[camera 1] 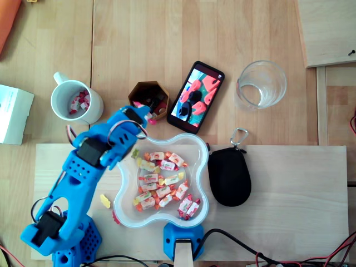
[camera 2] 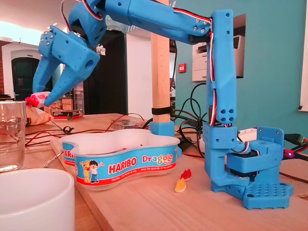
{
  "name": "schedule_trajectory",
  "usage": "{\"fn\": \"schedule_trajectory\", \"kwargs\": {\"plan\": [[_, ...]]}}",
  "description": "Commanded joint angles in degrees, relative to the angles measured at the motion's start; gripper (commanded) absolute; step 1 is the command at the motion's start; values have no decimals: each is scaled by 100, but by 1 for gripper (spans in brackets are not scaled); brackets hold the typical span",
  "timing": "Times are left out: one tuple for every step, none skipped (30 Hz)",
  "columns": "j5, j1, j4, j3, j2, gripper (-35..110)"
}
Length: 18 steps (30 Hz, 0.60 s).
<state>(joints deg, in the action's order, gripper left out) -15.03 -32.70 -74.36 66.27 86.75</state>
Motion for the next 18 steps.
{"fn": "schedule_trajectory", "kwargs": {"plan": [[-255,202,18,-299,272,-3],[-316,281,26,-299,272,-3],[-369,360,26,-299,272,-3],[-422,448,35,-299,272,-3],[-466,536,35,-299,272,-3],[-510,633,44,-299,272,-3],[-563,738,53,-299,264,-3],[-606,835,62,-299,264,-3],[-659,940,62,-290,264,-3],[-712,1055,62,-290,264,-3],[-773,1169,62,-290,264,-3],[-835,1274,70,-290,264,-3],[-896,1389,70,-290,264,-3],[-967,1503,70,-290,264,-3],[-1037,1635,70,-281,246,-3],[-1107,1758,70,-281,229,-3],[-1187,1898,70,-281,167,-3],[-1266,2048,70,-281,97,-3]]}}
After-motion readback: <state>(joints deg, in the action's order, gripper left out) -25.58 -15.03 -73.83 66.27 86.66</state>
